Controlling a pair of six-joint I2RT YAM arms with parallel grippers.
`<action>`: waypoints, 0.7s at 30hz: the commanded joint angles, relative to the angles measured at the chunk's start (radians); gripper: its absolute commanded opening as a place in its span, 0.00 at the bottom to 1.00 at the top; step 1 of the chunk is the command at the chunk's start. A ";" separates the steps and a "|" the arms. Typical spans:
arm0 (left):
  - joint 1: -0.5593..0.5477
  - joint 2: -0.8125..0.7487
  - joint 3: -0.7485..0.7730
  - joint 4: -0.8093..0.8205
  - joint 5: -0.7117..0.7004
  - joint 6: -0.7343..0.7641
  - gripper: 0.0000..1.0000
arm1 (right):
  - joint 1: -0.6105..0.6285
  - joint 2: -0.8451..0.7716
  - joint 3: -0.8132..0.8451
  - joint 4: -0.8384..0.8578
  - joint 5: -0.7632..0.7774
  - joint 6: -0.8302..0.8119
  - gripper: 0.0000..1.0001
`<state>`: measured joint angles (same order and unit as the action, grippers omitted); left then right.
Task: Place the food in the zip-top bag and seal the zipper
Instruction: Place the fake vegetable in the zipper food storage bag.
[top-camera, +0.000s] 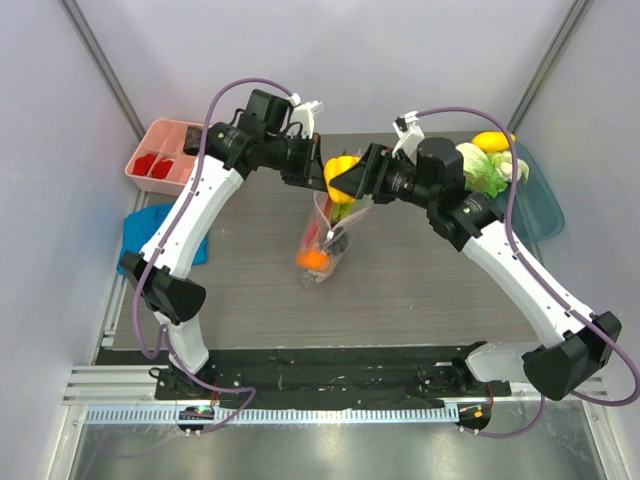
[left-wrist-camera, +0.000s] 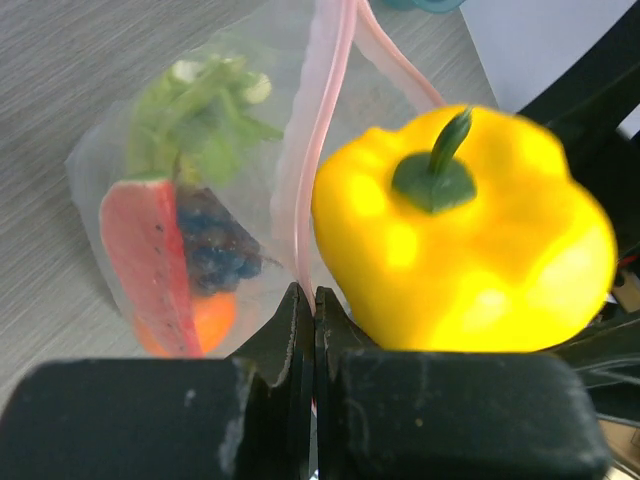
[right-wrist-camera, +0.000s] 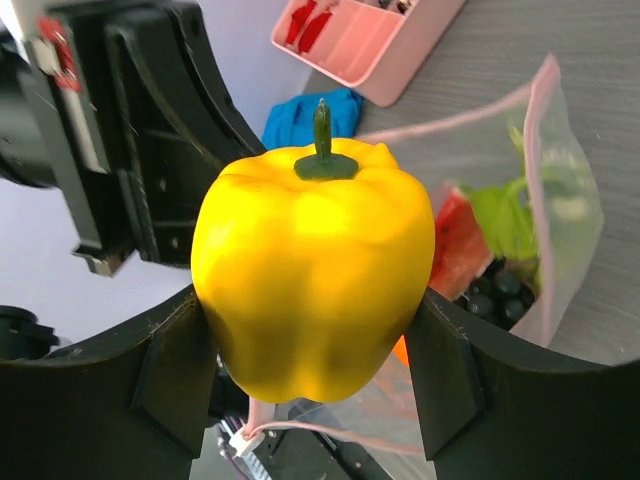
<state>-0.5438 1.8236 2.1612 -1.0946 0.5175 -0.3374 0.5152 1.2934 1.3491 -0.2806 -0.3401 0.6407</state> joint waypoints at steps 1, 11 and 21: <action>-0.005 -0.040 0.031 0.059 0.036 -0.022 0.00 | 0.025 -0.046 -0.011 -0.084 0.114 -0.070 0.09; 0.004 -0.038 0.022 0.067 0.042 -0.022 0.00 | 0.066 -0.020 0.035 -0.223 0.087 -0.225 0.59; 0.004 -0.041 0.019 0.061 0.042 -0.008 0.00 | 0.066 -0.005 0.153 -0.264 0.069 -0.306 1.00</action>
<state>-0.5365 1.8233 2.1612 -1.0882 0.5251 -0.3431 0.5758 1.2942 1.4174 -0.5503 -0.2680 0.3916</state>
